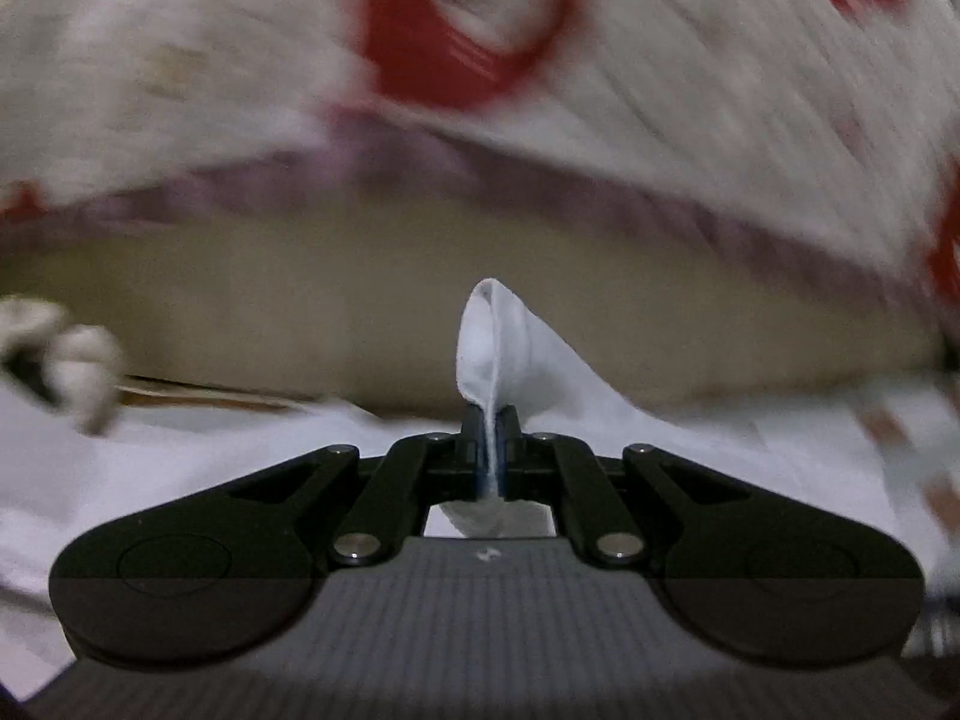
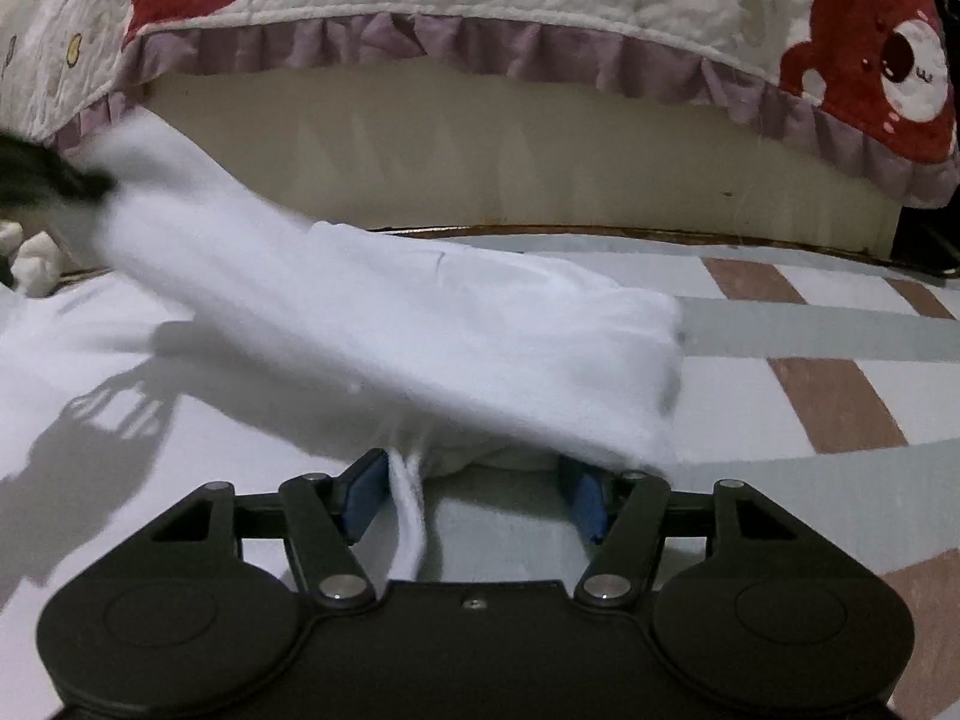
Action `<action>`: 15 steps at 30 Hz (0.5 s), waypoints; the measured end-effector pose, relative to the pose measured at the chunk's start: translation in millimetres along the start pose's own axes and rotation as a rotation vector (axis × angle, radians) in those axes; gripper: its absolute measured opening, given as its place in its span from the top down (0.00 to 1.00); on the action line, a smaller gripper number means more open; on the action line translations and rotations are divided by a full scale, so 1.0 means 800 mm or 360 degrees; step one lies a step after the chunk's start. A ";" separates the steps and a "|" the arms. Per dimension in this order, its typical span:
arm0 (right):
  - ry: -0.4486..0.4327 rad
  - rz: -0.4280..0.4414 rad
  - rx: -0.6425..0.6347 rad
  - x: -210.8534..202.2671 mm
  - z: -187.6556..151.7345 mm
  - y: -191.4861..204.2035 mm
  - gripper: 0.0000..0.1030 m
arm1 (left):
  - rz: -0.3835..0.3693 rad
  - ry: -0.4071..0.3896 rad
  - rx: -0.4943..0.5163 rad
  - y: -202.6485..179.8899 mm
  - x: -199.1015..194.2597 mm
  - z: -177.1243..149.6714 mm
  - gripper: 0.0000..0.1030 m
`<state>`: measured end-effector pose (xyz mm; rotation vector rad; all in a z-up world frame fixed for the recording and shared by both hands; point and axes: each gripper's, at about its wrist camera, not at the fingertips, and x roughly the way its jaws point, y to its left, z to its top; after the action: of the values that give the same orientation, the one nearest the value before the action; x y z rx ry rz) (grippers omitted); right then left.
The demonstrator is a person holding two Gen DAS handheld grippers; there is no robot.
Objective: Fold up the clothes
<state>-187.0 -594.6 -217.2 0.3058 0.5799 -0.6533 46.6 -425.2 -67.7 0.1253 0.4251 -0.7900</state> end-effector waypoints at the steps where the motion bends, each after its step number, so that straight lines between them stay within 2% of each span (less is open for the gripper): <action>1: 0.0000 -0.0001 0.0008 0.001 0.001 -0.001 0.36 | 0.0084 -0.0011 -0.0089 0.023 -0.001 0.001 0.96; 4: 0.0001 -0.0003 0.0030 0.005 0.004 -0.004 0.36 | 0.0188 0.0226 -0.0223 0.083 0.028 -0.017 0.96; 7: 0.0018 -0.0035 0.0005 0.007 0.006 0.002 0.35 | 0.0200 0.0406 -0.0178 0.110 0.049 -0.046 0.96; 10: 0.0020 -0.0050 -0.0076 0.010 0.011 0.012 0.34 | 0.0186 0.0445 -0.0121 0.113 0.053 -0.060 0.96; 13: -0.0005 -0.0029 -0.0202 0.015 0.020 0.024 0.34 | 0.0181 0.0401 -0.0143 0.116 0.052 -0.060 0.96; 14: -0.0020 -0.0008 -0.0231 0.017 0.023 0.026 0.38 | 0.0196 0.0384 -0.0142 0.115 0.051 -0.058 0.96; 15: -0.0039 0.0013 -0.0215 0.020 0.027 0.021 0.46 | 0.0215 0.0369 -0.0137 0.113 0.051 -0.056 0.96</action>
<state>-157.2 -598.9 -208.1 0.1733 0.5962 -0.6060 122.0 -376.6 -129.6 0.1646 0.6623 -0.6250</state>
